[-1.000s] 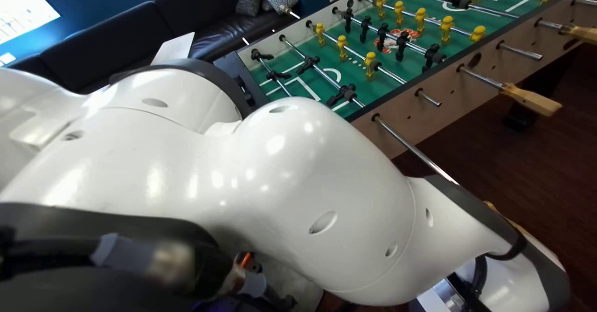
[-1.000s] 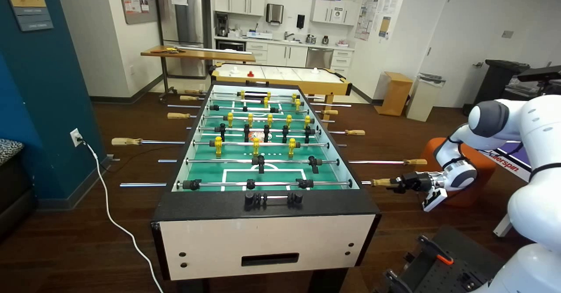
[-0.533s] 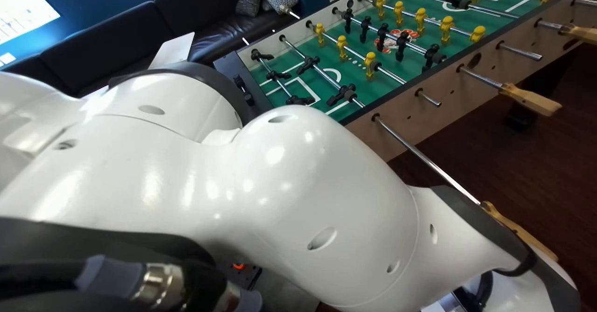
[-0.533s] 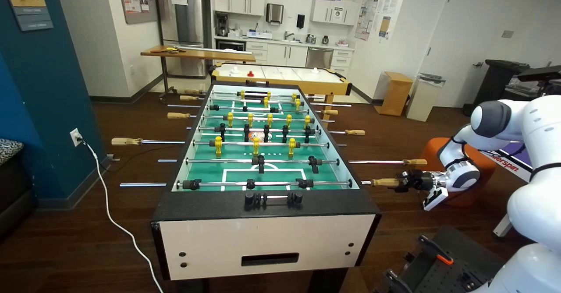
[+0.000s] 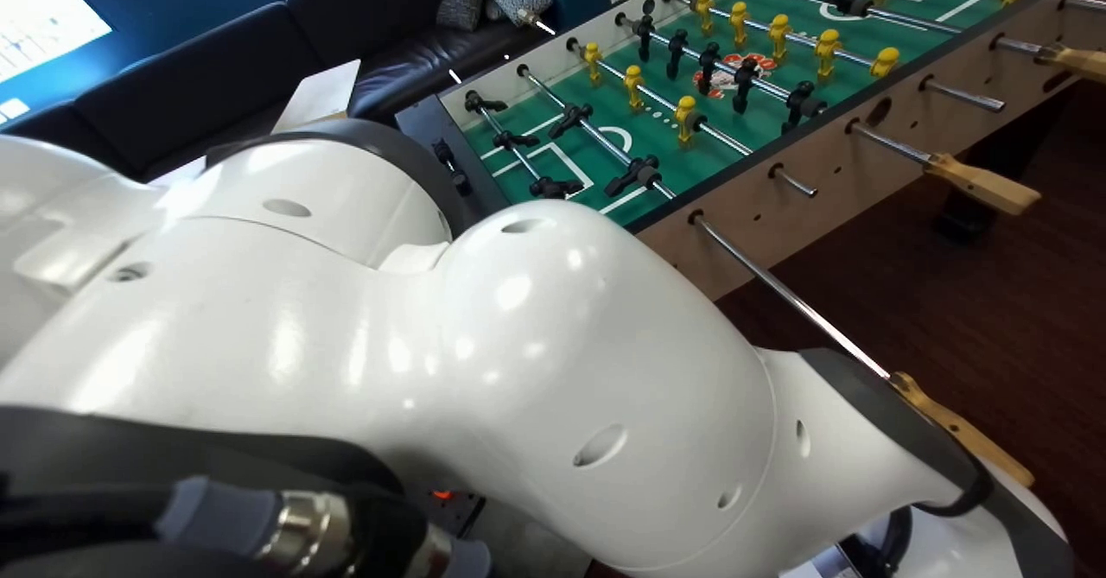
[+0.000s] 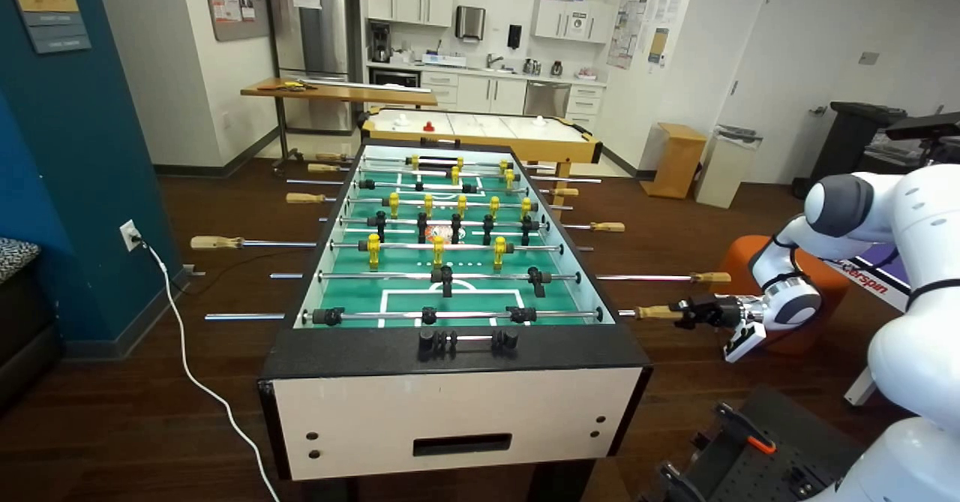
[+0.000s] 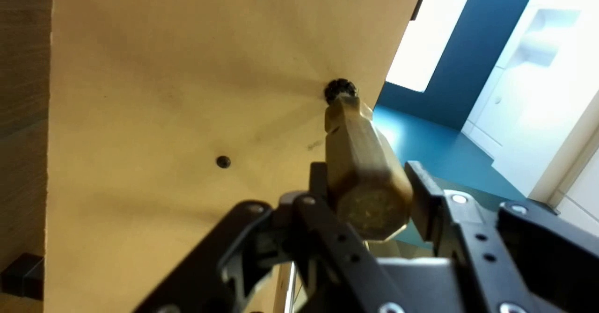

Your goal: Twist the first handle to the right

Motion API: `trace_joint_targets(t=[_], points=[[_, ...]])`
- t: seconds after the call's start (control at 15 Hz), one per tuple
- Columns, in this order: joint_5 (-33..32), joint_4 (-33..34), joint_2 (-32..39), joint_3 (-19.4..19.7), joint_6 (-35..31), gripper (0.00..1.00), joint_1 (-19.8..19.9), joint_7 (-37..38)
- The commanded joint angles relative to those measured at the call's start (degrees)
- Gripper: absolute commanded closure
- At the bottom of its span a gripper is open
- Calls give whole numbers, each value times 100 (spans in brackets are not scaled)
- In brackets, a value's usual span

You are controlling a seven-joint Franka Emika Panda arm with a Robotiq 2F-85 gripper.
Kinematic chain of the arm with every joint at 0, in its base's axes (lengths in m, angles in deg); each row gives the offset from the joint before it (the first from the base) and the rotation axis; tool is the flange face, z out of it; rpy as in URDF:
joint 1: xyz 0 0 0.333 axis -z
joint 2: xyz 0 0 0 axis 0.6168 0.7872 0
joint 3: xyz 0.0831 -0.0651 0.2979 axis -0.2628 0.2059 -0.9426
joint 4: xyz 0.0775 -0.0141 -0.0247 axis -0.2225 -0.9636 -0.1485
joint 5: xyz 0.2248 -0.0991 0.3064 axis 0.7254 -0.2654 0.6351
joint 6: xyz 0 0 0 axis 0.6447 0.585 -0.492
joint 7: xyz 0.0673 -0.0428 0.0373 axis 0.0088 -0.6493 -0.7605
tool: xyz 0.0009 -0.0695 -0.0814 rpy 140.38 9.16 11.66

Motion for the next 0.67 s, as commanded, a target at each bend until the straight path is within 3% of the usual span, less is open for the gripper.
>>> trace_joint_targets(t=[0.0,0.13,0.6], points=[[52,22,-67,16,218,84,19,207],[9,27,-87,31,261,85,1,304],[-395,142,-112,7,695,85,-34,1775]])
